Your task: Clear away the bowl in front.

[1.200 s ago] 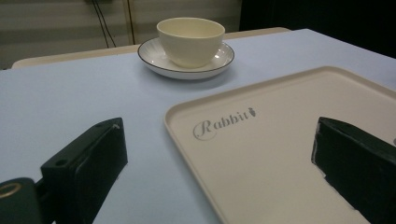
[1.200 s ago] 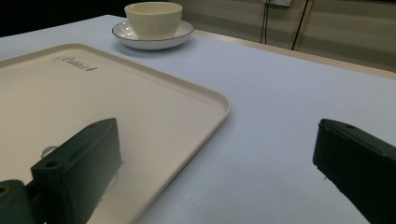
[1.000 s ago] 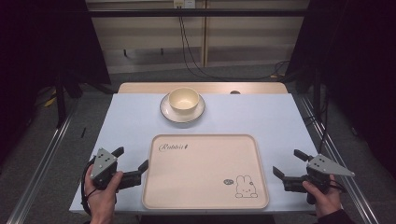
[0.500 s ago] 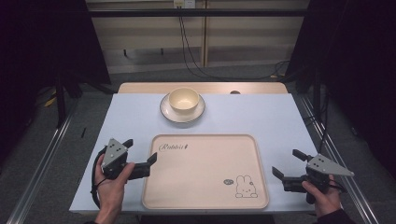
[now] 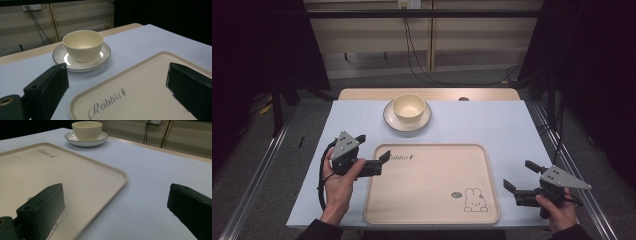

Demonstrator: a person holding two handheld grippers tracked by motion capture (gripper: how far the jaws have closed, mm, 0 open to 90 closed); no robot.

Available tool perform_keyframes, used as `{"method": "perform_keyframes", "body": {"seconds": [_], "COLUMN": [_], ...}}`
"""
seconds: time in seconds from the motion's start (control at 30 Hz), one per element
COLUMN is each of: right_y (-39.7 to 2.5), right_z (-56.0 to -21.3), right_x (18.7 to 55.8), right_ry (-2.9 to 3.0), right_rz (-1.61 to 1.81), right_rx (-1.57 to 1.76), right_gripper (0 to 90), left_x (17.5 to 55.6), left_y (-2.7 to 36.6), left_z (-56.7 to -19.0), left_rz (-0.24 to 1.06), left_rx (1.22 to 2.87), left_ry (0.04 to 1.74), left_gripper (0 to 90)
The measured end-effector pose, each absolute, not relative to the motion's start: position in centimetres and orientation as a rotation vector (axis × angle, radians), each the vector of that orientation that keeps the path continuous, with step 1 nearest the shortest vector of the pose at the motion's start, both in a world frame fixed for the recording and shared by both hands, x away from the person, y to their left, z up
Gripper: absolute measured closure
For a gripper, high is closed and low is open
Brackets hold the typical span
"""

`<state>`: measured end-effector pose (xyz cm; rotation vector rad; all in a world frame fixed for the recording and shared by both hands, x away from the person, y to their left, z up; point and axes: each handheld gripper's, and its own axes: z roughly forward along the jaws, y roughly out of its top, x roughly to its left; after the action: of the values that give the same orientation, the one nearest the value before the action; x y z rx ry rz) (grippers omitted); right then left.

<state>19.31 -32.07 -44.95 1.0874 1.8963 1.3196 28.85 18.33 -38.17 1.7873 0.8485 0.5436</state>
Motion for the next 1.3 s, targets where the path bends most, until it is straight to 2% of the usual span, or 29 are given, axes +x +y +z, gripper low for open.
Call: {"method": "perform_keyframes", "body": {"seconds": [0.43,1.13,1.3], "right_y": [-32.0,-32.0,-32.0], "right_z": [-45.0,-45.0,-45.1], "right_x": [19.3,19.3,19.4], "right_ry": [1.904,1.903,1.899], "right_rz": [1.32,1.323,1.32], "right_rx": [1.086,1.08,1.077], "right_gripper": [1.0,1.1,1.1], "left_x": [32.0,38.1,39.8], "left_y": [17.0,15.1,14.8], "left_z": [-37.7,-38.3,-38.3], "left_rz": [0.508,0.48,0.471], "left_rx": [1.813,1.839,1.845], "left_ry": [0.822,0.898,0.953], "left_gripper": [4.9,6.1,9.4]}}
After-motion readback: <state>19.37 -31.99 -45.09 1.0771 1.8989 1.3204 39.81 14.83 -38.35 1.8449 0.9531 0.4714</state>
